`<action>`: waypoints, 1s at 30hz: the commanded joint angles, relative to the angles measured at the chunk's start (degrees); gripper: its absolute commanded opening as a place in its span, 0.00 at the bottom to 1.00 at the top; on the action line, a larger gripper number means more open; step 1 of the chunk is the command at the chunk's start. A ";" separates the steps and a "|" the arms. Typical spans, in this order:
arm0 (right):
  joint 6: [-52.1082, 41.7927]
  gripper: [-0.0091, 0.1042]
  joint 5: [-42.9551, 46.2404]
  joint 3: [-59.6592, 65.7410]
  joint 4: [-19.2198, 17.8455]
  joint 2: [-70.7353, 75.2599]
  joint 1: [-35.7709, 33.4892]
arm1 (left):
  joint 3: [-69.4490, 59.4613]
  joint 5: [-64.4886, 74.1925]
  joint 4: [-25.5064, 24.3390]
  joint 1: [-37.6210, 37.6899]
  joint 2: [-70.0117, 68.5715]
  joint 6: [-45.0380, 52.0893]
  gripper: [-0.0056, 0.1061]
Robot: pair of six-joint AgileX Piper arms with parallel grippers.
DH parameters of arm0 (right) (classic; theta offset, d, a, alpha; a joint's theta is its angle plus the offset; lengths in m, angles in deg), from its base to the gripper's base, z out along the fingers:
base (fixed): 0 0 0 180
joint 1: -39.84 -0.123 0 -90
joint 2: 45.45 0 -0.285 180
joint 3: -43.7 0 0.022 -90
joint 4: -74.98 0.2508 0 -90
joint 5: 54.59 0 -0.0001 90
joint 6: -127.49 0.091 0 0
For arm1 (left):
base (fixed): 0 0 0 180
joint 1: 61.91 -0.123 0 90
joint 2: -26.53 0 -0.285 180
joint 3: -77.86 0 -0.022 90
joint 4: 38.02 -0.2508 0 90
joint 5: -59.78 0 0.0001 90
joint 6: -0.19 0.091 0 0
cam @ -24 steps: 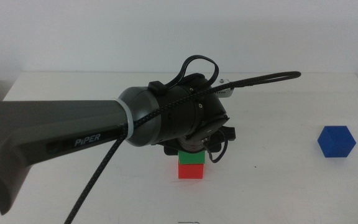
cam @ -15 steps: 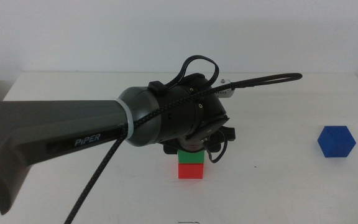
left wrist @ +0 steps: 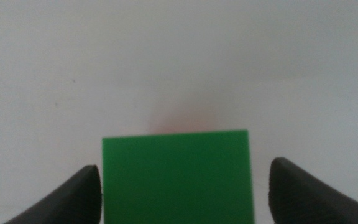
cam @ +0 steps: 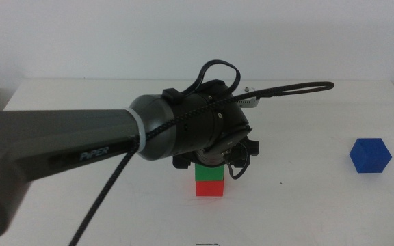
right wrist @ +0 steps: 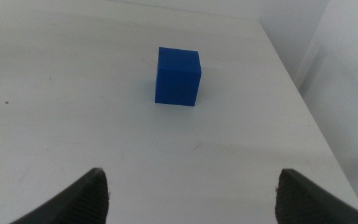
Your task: Stack red cubes first, then green, then blue cubes in a specific spot.
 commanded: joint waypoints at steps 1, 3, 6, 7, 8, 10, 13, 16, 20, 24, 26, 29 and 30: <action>-0.11 0.91 4.16 -0.85 -0.47 1.15 0.04 | 1.30 -1.15 0.72 0.14 -5.39 1.79 0.89; -0.05 0.91 4.16 -0.85 -0.47 1.15 0.04 | 1.30 -0.73 2.29 0.14 -9.04 5.33 0.89; -0.11 0.91 4.16 -0.85 -0.47 1.15 0.04 | 1.30 1.75 2.76 0.14 -16.16 18.31 0.89; -0.11 0.91 4.16 -0.85 -0.47 1.15 0.04 | 1.30 3.19 3.58 0.14 -19.11 24.15 0.89; -0.11 0.91 4.16 -0.85 -0.47 1.15 0.04 | 1.30 4.95 4.45 0.14 -22.14 29.56 0.89; -0.11 0.91 4.16 -0.85 -0.47 1.15 0.04 | 1.30 8.56 6.14 0.14 -27.43 37.70 0.89; -0.11 0.91 4.16 -0.85 -0.47 1.15 0.04 | 0.47 10.64 6.09 0.00 -34.72 45.32 0.89; -0.11 0.91 4.16 -0.85 -0.47 1.15 0.04 | -3.48 10.64 11.66 -3.92 -45.47 54.36 0.89; -0.11 0.91 4.16 -0.85 -0.47 1.15 0.04 | -8.96 8.58 22.33 -10.17 -56.67 67.04 0.89; -0.11 0.91 4.16 -0.85 -0.47 1.15 0.04 | -11.17 9.19 31.01 -14.69 -64.13 73.40 0.89; -0.11 0.91 4.16 -0.85 -0.47 1.15 0.04 | -11.52 10.03 32.47 -15.69 -65.03 73.86 0.89; -0.11 0.91 4.16 -0.85 -0.47 1.15 0.04 | -11.52 10.46 34.16 -15.70 -65.10 73.92 0.89; -0.11 0.91 4.16 -0.85 -0.47 1.15 0.04 | -11.52 10.29 34.59 -15.70 -65.03 73.99 0.89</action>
